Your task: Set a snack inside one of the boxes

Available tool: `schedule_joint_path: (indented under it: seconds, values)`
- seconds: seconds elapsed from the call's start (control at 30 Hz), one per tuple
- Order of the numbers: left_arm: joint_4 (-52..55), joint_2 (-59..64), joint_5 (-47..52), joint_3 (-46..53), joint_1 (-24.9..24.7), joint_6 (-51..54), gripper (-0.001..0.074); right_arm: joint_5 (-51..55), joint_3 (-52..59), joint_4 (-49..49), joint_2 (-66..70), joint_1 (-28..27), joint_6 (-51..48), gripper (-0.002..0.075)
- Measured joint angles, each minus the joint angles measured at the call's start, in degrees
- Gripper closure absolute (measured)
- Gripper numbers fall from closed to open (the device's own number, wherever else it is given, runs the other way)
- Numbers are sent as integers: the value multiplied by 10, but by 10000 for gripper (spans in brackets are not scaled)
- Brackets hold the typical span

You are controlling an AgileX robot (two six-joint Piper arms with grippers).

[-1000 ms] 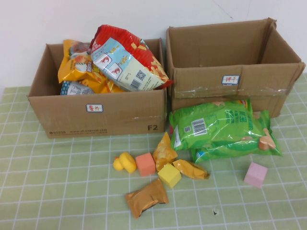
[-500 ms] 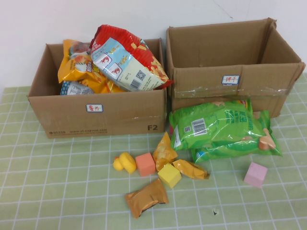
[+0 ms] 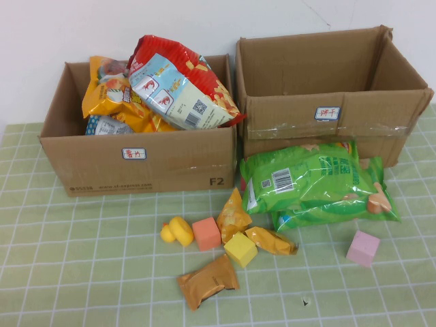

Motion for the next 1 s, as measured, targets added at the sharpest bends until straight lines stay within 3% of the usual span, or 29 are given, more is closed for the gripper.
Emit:
schedule_joint_path:
  seconds: [0.73, 1.0]
  values:
    - [24, 0, 0, 0, 0, 3, 736, 0, 0, 0, -4, -1, 0, 728]
    - [24, 0, 0, 0, 0, 5, 736, -61, 54, -38, -48, -146, -5, 728]
